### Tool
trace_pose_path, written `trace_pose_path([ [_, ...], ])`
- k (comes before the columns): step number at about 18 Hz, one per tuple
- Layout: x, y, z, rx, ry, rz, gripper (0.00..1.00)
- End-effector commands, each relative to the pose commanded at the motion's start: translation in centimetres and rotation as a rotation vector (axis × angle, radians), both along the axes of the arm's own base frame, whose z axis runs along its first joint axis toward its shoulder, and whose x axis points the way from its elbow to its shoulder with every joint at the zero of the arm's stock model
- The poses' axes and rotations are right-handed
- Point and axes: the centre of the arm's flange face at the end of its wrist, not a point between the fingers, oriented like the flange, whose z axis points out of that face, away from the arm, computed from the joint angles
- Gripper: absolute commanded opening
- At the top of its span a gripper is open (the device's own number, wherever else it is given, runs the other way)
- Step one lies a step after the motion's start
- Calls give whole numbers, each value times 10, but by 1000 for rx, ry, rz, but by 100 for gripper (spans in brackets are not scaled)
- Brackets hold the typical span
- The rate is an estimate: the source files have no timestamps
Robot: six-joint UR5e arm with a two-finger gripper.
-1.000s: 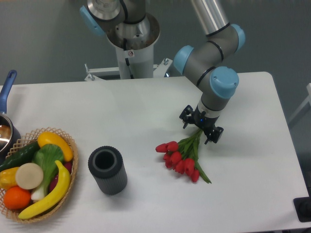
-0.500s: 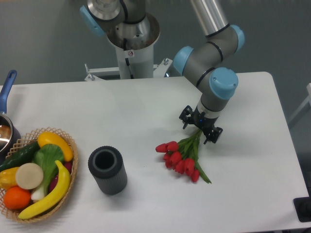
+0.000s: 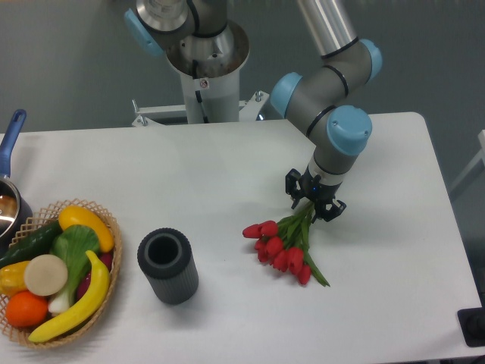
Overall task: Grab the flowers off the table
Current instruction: 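Lift the gripped red tulip bouquet up off the table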
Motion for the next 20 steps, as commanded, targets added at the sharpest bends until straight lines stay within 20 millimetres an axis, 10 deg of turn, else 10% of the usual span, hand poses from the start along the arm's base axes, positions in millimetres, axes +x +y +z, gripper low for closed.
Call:
trace_pose_path([
  [13, -8, 1, 5, 8, 14, -1, 27],
  [20, -42, -9, 41, 45, 88, 23, 27],
])
